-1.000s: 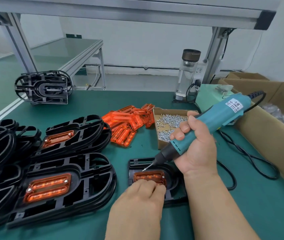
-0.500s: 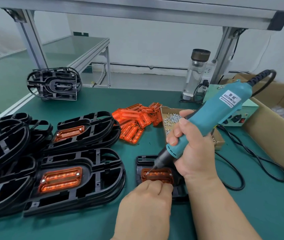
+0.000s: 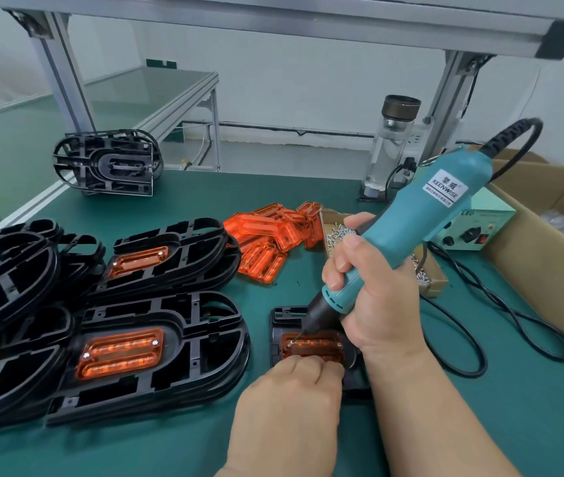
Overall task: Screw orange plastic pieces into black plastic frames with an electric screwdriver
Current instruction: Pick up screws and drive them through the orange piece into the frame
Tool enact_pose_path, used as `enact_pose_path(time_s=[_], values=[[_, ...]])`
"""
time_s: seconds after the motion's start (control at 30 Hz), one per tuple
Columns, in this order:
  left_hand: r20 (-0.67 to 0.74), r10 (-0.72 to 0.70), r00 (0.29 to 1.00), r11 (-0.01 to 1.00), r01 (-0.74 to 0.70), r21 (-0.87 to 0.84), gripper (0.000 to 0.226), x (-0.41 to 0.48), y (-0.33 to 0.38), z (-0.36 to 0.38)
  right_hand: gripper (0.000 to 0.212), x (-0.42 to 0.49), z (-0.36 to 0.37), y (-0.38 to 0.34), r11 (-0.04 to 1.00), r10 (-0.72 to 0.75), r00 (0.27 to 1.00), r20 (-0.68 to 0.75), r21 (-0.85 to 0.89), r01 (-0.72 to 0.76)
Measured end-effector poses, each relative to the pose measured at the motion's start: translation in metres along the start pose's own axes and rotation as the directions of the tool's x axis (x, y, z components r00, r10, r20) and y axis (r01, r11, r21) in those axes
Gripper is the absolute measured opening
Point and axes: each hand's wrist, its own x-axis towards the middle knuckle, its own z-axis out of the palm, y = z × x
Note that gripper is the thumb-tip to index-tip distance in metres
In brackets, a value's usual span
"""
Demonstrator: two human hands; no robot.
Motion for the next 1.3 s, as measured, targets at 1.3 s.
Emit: enact_pose_path(time_s=[1.3], values=[[0.054,0.029,0.998,0.992,-0.036,0.124,0.041,0.005,-0.004,0.003,0.018,0.010,0.021,0.004,0.985,0.148,0.908,0.392,-0.141,-0.100]])
